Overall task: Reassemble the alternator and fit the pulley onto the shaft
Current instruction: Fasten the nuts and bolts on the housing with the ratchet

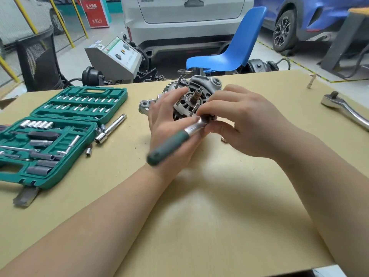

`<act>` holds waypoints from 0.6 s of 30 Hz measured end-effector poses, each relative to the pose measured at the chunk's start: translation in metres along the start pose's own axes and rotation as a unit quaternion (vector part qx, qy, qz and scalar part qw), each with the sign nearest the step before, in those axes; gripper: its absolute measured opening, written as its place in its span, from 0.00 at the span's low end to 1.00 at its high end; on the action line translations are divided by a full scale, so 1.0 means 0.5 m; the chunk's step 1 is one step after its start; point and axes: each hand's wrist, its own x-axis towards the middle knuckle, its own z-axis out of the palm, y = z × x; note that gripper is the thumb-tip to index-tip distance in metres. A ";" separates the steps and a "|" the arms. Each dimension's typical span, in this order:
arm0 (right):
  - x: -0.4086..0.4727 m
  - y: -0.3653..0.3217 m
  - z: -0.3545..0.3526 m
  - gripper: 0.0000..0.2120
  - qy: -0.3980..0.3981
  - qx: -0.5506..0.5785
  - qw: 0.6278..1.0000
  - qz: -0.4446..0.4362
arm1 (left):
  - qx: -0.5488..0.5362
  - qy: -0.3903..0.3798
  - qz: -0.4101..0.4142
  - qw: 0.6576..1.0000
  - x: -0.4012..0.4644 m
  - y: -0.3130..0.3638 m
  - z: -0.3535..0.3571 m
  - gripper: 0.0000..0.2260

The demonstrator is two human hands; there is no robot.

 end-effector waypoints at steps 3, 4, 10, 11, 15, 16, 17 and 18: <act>-0.003 0.005 -0.005 0.10 -0.013 -0.010 1.000 0.005 | 0.018 0.001 0.010 1.000 -0.003 0.002 0.001 0.09; -0.004 0.003 -0.006 0.11 -0.006 -0.008 1.000 0.019 | 0.004 0.009 0.004 1.000 -0.002 0.005 0.000 0.10; 0.006 -0.033 0.012 0.16 0.051 -0.030 0.995 0.086 | -0.021 0.023 0.012 0.999 0.001 0.005 0.005 0.04; 0.008 -0.034 0.011 0.16 0.051 -0.034 0.994 0.094 | -0.019 0.018 0.008 1.000 0.001 0.006 0.007 0.02; 0.011 -0.032 0.005 0.14 0.017 -0.030 0.997 0.075 | -0.027 0.014 0.009 1.000 0.002 0.011 0.008 0.03; 0.011 -0.033 0.005 0.14 0.005 -0.023 0.998 0.061 | -0.023 0.015 0.007 1.000 0.004 0.014 0.006 0.05; 0.010 -0.035 0.006 0.13 -0.006 -0.018 0.999 0.047 | -0.020 0.015 0.010 1.000 0.007 0.015 0.005 0.05; 0.010 -0.036 0.006 0.13 -0.015 -0.018 0.999 0.035 | -0.018 0.013 0.015 1.000 0.009 0.015 0.004 0.05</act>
